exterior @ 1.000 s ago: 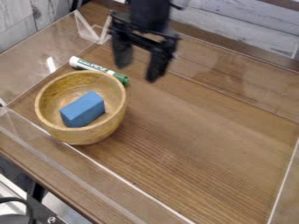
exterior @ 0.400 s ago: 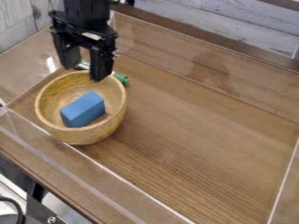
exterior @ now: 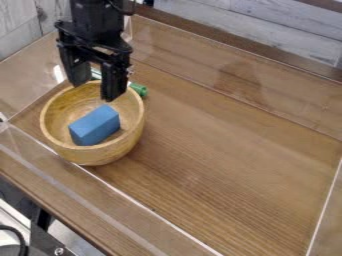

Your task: Remove the blue block from inside the brown bowl and put it on the table

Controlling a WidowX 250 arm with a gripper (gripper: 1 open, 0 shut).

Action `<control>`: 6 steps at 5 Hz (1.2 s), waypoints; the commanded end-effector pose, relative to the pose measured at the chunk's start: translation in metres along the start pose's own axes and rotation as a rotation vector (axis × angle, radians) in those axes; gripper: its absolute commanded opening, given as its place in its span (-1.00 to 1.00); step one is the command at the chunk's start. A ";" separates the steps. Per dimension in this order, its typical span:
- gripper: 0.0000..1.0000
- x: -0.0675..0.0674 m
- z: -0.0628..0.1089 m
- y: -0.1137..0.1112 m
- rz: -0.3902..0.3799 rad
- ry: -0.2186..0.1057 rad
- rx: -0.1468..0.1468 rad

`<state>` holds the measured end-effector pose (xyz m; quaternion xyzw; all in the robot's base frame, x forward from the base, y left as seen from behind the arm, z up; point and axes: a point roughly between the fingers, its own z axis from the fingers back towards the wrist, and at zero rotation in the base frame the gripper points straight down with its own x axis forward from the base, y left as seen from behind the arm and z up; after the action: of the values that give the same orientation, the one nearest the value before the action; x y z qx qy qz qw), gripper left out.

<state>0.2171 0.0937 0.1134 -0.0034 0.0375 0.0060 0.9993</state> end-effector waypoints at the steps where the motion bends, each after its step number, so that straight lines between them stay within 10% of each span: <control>1: 1.00 0.001 0.004 0.005 0.008 -0.036 0.018; 6: 1.00 -0.001 -0.013 0.011 0.013 0.003 -0.020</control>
<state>0.2118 0.0987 0.0919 -0.0211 0.0553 0.0061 0.9982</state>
